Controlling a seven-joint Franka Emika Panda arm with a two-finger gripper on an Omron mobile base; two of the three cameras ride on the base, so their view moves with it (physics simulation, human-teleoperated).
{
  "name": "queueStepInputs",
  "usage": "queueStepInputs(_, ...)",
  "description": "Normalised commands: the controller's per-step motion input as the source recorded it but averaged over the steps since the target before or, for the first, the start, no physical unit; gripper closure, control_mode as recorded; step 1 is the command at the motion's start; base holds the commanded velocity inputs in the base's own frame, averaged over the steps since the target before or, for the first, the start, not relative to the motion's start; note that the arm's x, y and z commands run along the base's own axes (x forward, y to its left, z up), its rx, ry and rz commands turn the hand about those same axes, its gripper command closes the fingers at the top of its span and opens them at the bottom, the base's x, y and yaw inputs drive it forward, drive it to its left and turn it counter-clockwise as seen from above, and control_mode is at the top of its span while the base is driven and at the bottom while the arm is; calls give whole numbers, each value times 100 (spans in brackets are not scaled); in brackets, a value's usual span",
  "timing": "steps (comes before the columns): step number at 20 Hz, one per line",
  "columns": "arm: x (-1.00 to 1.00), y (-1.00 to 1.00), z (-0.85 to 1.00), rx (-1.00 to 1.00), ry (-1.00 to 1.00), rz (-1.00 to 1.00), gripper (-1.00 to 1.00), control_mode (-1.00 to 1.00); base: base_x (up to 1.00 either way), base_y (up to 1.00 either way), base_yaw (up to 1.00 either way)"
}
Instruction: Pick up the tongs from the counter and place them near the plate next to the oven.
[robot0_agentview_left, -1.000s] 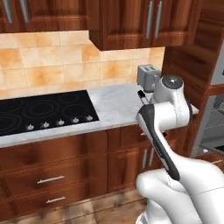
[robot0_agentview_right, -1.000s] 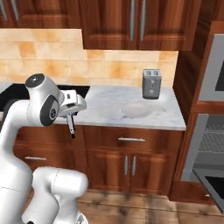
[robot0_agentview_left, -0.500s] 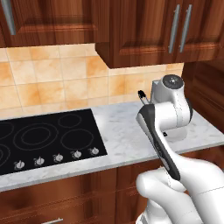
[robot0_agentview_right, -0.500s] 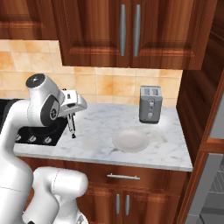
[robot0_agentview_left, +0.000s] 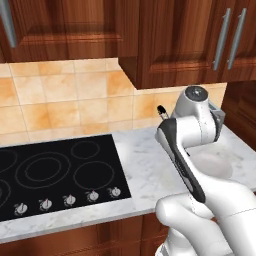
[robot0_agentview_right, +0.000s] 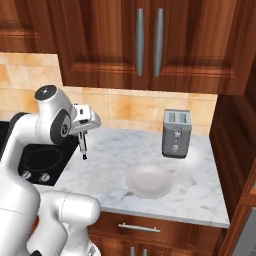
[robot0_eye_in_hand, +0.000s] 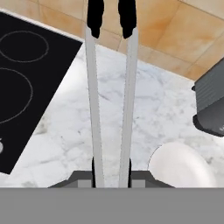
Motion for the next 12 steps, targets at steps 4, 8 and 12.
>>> queueStepInputs(4, 0, 0, -78, 5, 10, -11, 100, -100, 0, 0, 0)
queueStepInputs(8, -20, -1, -72, 3, 22, -20, 100, -100, 0, 0, 0)
queueStepInputs(12, -38, -14, -62, 7, 17, -21, 100, -100, 0, 0, 0)
